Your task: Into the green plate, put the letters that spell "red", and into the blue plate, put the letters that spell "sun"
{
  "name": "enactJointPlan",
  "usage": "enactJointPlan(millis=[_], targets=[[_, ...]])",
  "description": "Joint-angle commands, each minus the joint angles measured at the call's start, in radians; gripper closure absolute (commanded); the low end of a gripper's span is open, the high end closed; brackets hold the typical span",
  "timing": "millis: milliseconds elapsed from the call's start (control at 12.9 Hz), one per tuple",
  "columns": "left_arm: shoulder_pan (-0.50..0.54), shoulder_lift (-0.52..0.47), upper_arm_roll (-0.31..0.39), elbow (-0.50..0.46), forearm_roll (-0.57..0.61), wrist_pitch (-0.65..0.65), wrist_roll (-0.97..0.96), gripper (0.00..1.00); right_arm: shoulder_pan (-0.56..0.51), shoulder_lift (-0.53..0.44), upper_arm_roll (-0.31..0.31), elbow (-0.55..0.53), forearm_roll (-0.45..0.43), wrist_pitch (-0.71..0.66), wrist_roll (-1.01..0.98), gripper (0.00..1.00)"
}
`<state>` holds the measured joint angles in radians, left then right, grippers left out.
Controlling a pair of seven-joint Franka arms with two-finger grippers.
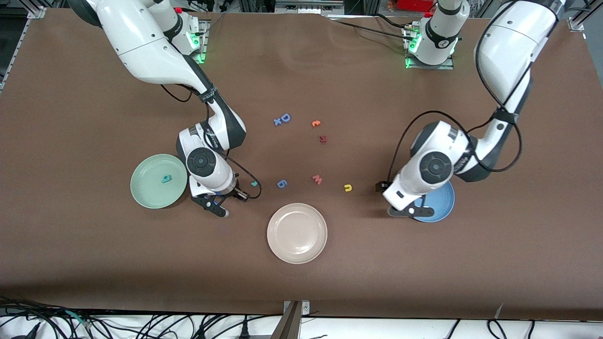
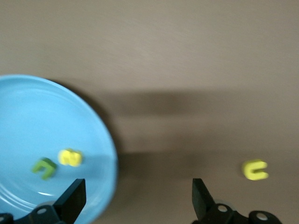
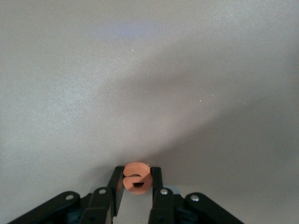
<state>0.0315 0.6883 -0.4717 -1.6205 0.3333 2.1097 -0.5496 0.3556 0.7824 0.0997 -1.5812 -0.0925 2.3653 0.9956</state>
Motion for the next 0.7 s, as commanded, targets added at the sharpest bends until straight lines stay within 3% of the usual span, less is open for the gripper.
enactJointPlan(millis=[0,386,618], targets=[[-0.093,-0.001,0.016,0.007,-0.013,0.006,-0.061,0.0,0.014,0.026,-0.006,0.02,0.008,-0.012,-0.005,0.77],[-0.159,0.068,0.018,0.039,-0.01,0.127,-0.164,0.0,-0.027,-0.063,-0.006,0.02,0.005,-0.139,-0.084,0.77],[-0.275,0.111,0.119,0.092,-0.01,0.133,-0.164,0.0,-0.102,-0.142,-0.006,-0.035,-0.001,-0.228,-0.247,0.77]])
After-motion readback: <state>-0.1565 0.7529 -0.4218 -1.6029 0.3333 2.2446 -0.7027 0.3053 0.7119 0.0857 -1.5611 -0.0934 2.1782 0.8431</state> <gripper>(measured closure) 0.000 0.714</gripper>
